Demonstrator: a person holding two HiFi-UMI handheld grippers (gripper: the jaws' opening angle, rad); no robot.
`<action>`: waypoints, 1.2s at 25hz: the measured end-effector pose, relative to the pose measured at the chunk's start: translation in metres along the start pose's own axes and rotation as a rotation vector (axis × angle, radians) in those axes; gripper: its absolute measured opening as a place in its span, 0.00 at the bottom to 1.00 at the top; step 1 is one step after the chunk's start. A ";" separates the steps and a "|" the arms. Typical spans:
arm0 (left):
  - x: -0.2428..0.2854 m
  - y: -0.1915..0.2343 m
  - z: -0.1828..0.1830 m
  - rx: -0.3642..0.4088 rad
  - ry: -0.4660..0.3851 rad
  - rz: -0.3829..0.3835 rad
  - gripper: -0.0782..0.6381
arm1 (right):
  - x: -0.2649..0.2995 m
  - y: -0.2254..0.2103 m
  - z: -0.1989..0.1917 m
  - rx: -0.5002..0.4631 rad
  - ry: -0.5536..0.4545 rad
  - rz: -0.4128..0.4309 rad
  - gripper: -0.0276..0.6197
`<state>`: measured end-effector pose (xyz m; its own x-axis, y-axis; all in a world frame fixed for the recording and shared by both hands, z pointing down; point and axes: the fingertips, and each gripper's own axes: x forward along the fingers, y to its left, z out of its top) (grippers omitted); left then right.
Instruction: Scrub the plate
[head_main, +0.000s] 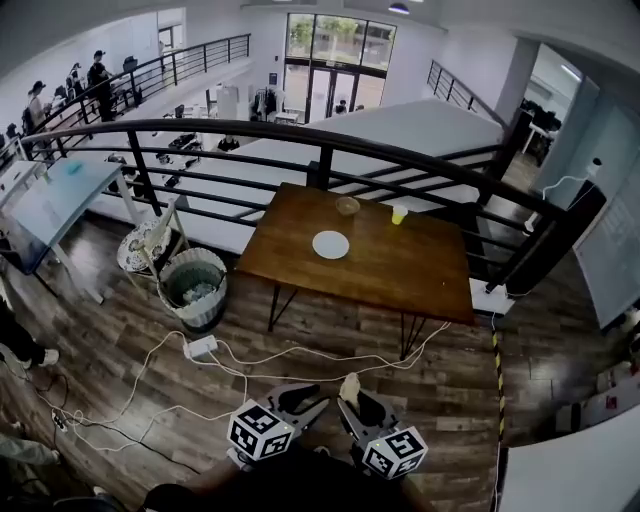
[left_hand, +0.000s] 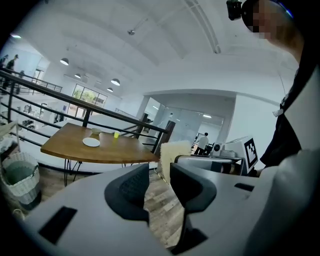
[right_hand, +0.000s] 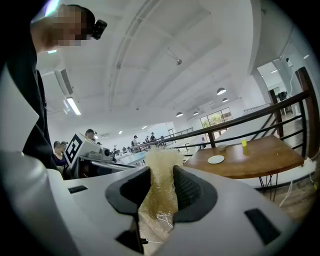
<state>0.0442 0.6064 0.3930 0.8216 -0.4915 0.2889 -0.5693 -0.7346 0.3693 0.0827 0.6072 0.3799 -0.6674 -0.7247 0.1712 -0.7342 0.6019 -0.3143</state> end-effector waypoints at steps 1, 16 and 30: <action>0.002 -0.002 0.001 0.000 -0.005 0.004 0.30 | -0.003 -0.002 0.001 -0.004 -0.002 0.003 0.27; 0.041 0.026 -0.009 -0.082 0.050 0.045 0.30 | 0.018 -0.044 -0.011 0.081 0.060 0.044 0.27; 0.078 0.182 0.080 -0.073 0.019 -0.056 0.30 | 0.171 -0.110 0.031 0.029 0.134 -0.111 0.27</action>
<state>0.0073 0.3967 0.4121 0.8517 -0.4415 0.2821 -0.5239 -0.7240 0.4486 0.0534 0.4061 0.4146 -0.5949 -0.7334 0.3289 -0.8014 0.5097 -0.3129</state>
